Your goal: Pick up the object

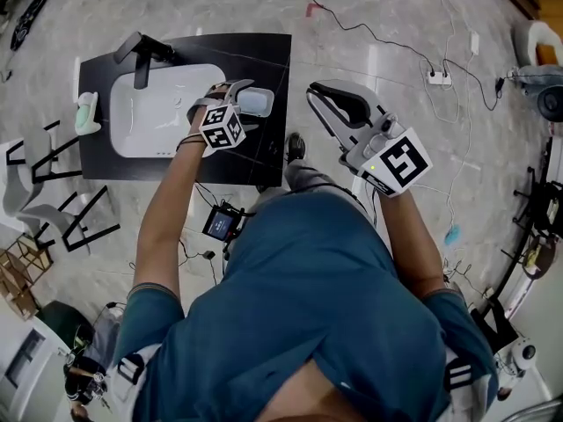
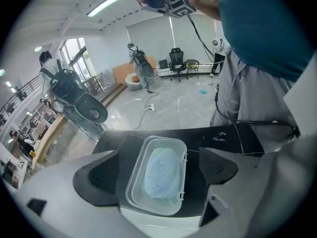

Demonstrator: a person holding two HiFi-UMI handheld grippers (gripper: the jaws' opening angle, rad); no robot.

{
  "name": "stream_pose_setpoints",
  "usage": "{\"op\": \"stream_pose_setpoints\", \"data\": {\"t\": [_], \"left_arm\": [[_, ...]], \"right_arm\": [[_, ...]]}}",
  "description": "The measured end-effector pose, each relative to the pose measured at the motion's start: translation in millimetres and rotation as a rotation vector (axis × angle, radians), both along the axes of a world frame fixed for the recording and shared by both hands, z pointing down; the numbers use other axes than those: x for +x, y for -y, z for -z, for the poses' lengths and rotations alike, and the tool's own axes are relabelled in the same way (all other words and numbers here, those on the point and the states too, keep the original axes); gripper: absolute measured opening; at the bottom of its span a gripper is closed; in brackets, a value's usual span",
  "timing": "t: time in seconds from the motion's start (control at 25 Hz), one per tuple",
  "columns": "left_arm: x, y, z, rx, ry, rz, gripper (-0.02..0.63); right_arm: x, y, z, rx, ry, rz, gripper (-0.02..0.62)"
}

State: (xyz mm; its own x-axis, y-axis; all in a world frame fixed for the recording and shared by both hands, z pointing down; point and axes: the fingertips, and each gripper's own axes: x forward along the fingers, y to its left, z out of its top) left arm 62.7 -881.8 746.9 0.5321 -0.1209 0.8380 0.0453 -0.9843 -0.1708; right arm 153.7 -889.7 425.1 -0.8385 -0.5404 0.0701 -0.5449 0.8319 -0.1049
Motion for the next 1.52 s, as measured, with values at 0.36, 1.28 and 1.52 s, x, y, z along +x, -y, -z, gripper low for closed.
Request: {"op": "stream_pose_setpoints", "data": {"t": [0.36,1.28,1.52], "left_arm": [[-2,5,-42,-0.068,0.123,-0.072,0.505],[-7,-9,-45,-0.188,0.080,0.086,0.400],[-9,-16,-11,-0.184,-0.068,0.247,0.400]], "right_arm": [[5,9,-11,-0.021,-0.003,-0.007,0.015],[5,7,-15,-0.037,0.000,-0.016,0.015],[3,-4,-11,-0.027,0.001,-0.014,0.015]]}}
